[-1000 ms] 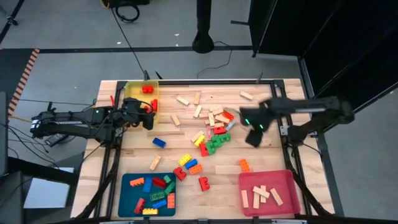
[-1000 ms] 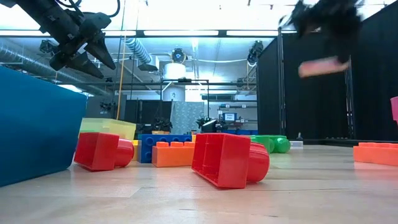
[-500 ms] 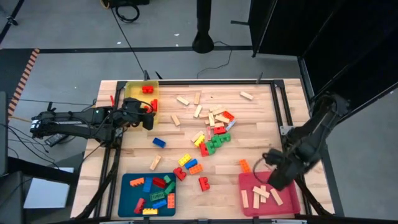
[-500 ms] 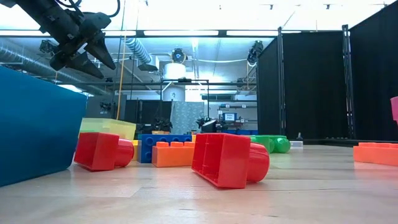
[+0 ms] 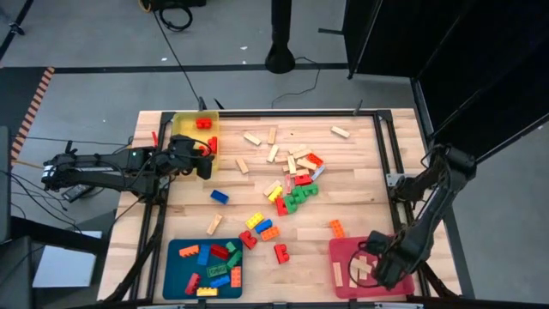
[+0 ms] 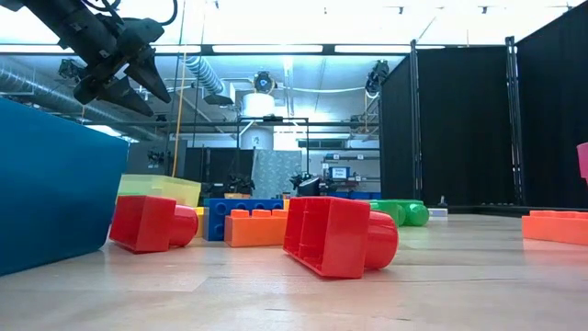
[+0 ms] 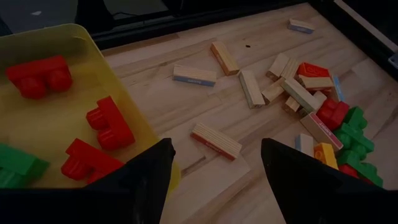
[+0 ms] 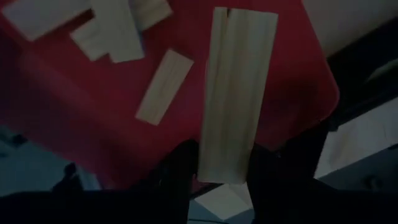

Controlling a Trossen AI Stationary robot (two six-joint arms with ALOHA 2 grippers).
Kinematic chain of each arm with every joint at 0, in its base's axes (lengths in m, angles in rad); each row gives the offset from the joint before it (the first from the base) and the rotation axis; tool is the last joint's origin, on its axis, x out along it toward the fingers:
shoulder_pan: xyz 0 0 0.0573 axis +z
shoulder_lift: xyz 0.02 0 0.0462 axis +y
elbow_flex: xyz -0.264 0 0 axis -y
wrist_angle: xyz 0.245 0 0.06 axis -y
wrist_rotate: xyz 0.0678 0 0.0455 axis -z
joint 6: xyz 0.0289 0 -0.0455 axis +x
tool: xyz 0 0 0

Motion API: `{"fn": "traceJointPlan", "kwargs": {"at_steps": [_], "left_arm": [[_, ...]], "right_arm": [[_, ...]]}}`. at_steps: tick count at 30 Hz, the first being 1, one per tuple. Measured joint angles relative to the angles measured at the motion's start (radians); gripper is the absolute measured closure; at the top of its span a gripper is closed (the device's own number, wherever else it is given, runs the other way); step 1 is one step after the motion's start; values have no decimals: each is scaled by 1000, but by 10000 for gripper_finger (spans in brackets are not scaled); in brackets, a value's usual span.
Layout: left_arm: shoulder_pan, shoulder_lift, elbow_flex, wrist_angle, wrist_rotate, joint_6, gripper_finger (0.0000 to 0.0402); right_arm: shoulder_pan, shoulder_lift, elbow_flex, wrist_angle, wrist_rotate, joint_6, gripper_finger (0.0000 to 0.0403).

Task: Sort blocks by size
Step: Put the wooden block into the red bin

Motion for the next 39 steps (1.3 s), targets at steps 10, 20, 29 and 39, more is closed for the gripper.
{"fn": "traceJointPlan", "kwargs": {"at_steps": [10,20,29,39], "left_arm": [[0,0,0,0,0,0,149],[0,0,0,0,0,0,149],[0,0,0,0,0,3,149],[0,0,0,0,0,4,149]], "right_arm": [[-2,5,-236,342,-23,104,271],[-3,5,-338,517,-62,145,236],[-4,-68,-297,509,-79,202,42],[-213,-299,-143,513,352,89,84]]}}
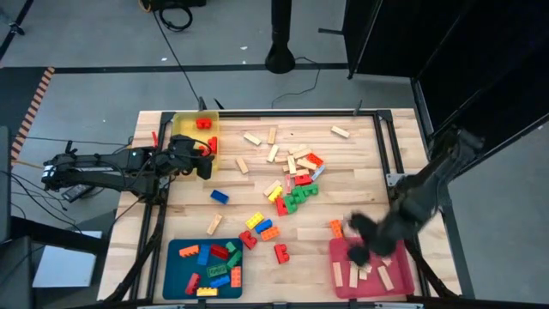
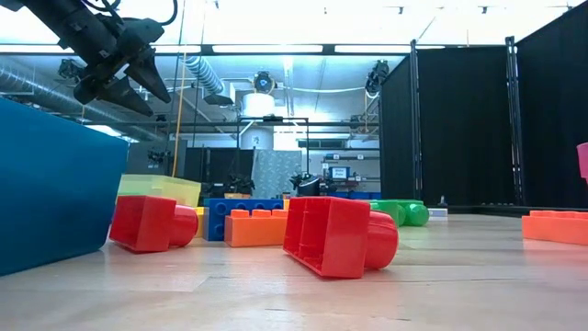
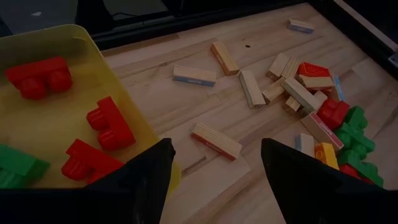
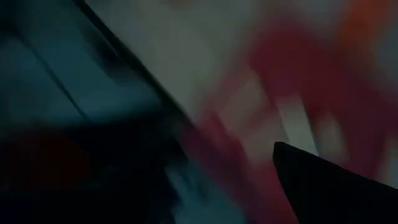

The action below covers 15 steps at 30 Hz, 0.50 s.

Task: Sort blocks by size
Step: Put the wooden block into the red bin

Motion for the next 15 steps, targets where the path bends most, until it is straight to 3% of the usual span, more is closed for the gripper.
{"fn": "traceJointPlan", "kwargs": {"at_steps": [3,5,12,15], "left_arm": [[0,0,0,0,0,0,149],[0,0,0,0,0,0,149],[0,0,0,0,0,0,149],[0,0,0,0,0,-1,149]], "right_arm": [[-174,-76,48,-16,202,-227,95],[-321,-112,88,-75,265,-379,100],[-899,-101,212,-299,282,-1028,115],[-1120,-46,217,-321,230,-1282,117]]}}
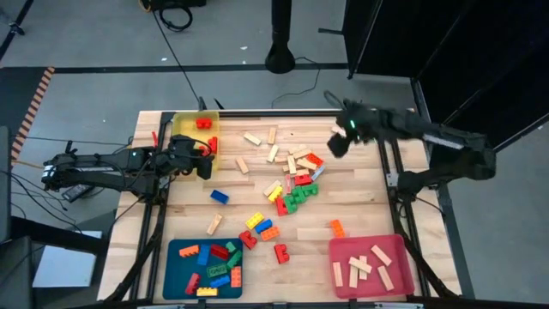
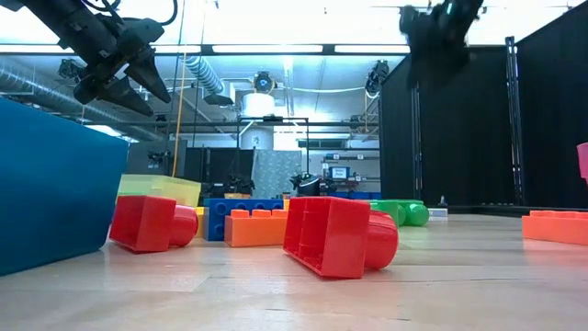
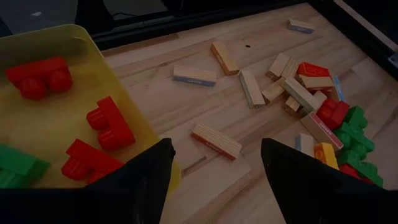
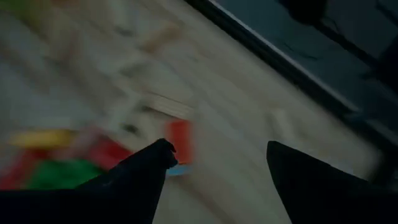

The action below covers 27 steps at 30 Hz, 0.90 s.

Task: Sort blocks by size
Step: Put the wooden block into the red bin

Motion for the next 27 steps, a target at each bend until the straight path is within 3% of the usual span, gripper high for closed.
{"fn": "traceJointPlan", "kwargs": {"at_steps": [5,10,18,27], "left_arm": [[0,0,0,-1,14,-1,149],[0,0,0,-8,17,-2,149],[0,0,0,-8,18,-3,149],[0,0,0,-8,16,-3,149]], "right_arm": [[-271,138,0,-29,-107,-361,109],[-426,315,0,-16,-167,-557,94],[-520,564,-1,-13,-190,-676,84],[-543,694,-1,10,-200,-704,101]]}}
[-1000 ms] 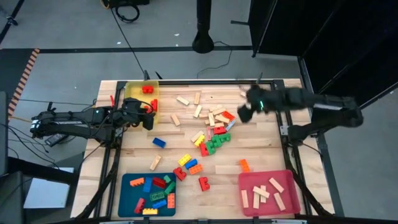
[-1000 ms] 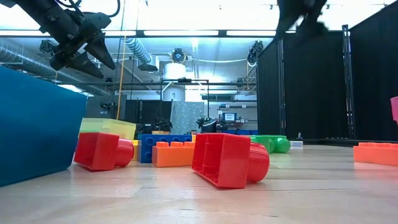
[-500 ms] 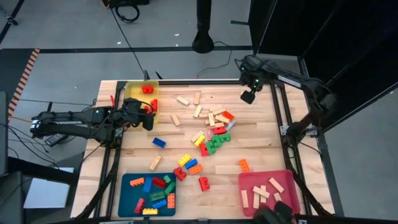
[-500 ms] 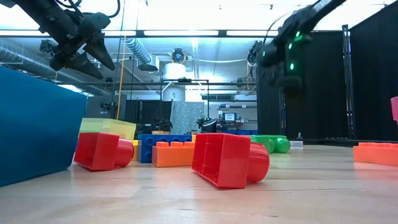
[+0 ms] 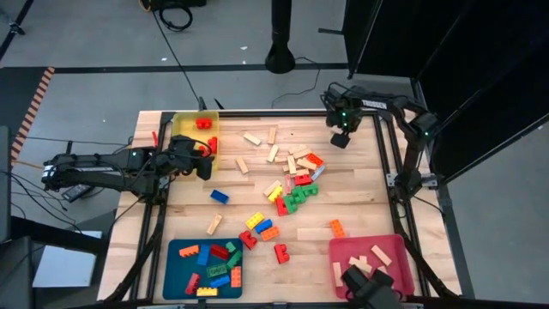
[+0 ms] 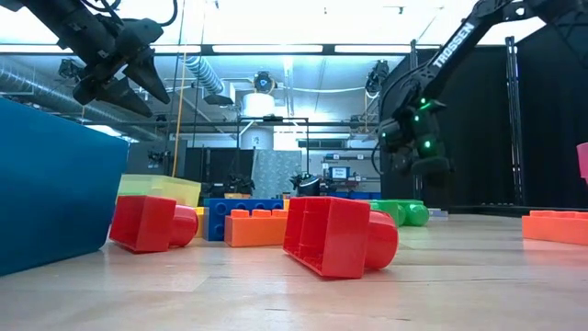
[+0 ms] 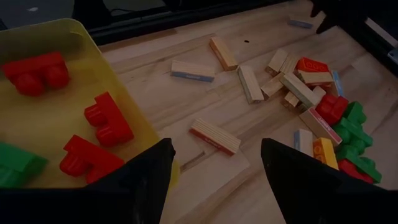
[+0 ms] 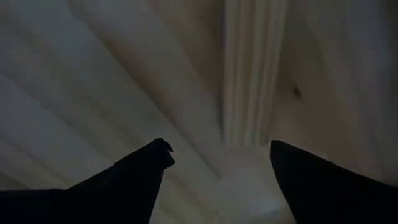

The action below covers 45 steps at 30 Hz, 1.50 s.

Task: Sort blocks by size
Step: Put the wooden block into the red bin

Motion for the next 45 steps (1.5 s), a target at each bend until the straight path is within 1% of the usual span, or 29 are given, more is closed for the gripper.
{"fn": "traceJointPlan", "kwargs": {"at_steps": [1,3,4,6,10,15,16,21,24,26,29,31,34,37,39,42,45], "left_arm": [[0,0,0,0,-5,0,149],[0,0,0,0,-15,0,149],[0,0,0,0,-21,0,149],[0,0,0,0,-28,0,149],[0,0,0,0,-31,0,149],[0,0,0,0,-31,0,149],[0,0,0,0,-31,0,149],[0,0,0,0,-31,1,149],[0,0,0,0,-31,3,149],[0,0,0,-1,-31,3,149],[0,0,0,-1,-31,3,149],[0,0,0,-1,-28,3,149],[0,0,0,-2,-15,3,149],[0,0,0,-2,-4,3,149],[0,0,0,-4,-3,3,149],[0,0,0,-4,-3,3,149],[0,0,0,-4,-2,3,149]], "right_arm": [[0,11,0,1,8,1,107],[2,29,1,1,55,6,126],[4,36,5,-3,79,7,139],[3,44,17,-14,91,7,172],[3,62,60,-55,90,6,252],[4,70,109,-114,60,-12,374],[6,70,120,-130,51,-13,387],[37,70,209,-246,21,-6,388],[62,69,282,-261,-11,-21,395],[73,69,326,-228,-15,-45,387],[80,68,366,-159,-16,-78,344],[72,68,378,-123,-36,-95,304],[51,68,378,-112,-66,-118,231],[29,69,372,-111,-74,-100,158],[19,69,361,-118,-72,-96,118],[12,69,324,-107,-73,-96,86],[8,69,270,-67,-73,-96,78]]}}
